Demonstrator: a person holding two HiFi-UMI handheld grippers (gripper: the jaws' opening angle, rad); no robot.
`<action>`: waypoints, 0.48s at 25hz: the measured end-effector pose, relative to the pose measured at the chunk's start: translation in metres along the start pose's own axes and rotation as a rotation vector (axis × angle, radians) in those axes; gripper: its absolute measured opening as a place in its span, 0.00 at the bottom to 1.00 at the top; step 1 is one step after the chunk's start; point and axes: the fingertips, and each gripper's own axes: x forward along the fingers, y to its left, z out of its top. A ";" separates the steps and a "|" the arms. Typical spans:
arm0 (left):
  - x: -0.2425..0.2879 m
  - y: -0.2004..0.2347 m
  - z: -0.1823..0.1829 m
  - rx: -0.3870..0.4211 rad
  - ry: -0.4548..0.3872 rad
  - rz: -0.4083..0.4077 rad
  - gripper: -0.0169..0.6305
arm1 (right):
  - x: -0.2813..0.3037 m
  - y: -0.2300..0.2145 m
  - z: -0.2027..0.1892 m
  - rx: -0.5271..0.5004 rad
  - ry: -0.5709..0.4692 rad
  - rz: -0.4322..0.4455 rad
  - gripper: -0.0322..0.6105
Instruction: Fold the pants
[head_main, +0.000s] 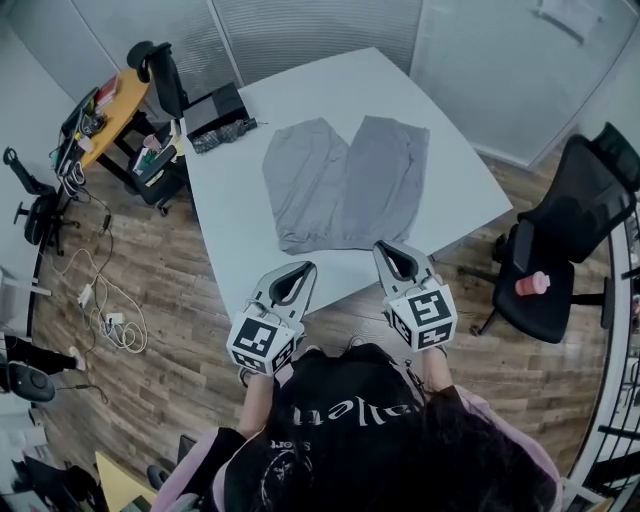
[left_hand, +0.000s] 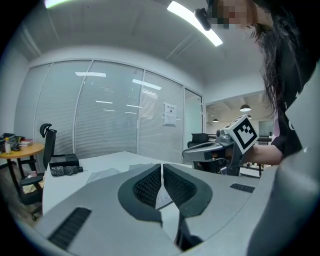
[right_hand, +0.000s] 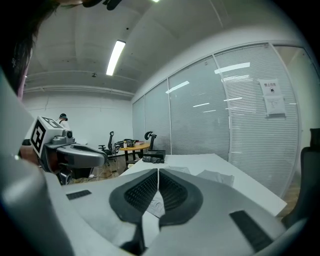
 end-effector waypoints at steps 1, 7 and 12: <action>0.003 0.000 -0.002 0.000 0.005 0.006 0.07 | 0.001 -0.005 -0.004 0.003 0.007 -0.001 0.09; 0.016 -0.001 -0.016 0.006 0.043 0.039 0.07 | 0.003 -0.032 -0.037 0.014 0.073 0.002 0.09; 0.030 0.001 -0.044 -0.012 0.099 0.039 0.07 | 0.010 -0.052 -0.072 0.052 0.130 0.006 0.09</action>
